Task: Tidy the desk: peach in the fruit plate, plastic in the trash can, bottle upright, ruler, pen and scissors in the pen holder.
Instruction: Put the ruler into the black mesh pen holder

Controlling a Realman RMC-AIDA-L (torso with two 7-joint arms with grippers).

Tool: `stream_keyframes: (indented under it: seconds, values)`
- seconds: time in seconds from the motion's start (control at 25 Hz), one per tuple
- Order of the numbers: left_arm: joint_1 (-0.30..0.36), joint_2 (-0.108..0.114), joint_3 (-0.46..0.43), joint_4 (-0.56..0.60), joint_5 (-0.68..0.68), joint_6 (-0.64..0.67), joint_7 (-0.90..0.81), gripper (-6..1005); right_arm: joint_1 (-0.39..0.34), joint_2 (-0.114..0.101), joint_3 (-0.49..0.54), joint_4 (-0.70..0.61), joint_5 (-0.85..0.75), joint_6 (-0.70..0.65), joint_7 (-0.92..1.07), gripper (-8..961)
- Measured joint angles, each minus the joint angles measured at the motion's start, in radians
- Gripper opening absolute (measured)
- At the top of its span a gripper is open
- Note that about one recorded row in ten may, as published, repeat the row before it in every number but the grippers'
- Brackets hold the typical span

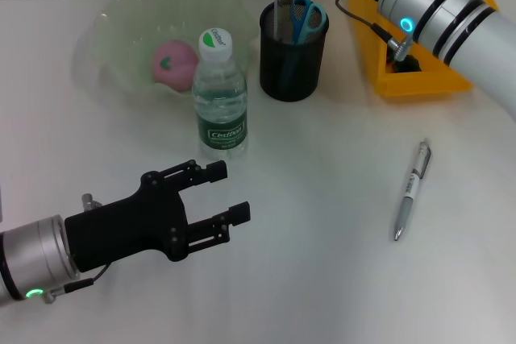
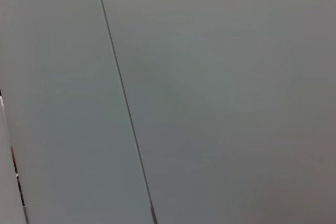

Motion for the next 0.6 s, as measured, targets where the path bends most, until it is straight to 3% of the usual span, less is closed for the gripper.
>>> stream_keyframes:
  seconds: [0.44, 0.6]
  values:
    - [0.008, 0.001, -0.017, 0.0, 0.004, 0.003, 0.0, 710, -0.007, 0.0, -0.001, -0.013, -0.027, -0.007, 0.043, 524]
    - [0.009, 0.001, -0.017, 0.0, 0.004, 0.006, -0.002, 710, -0.046, -0.005, -0.046, -0.118, -0.117, -0.022, 0.201, 571]
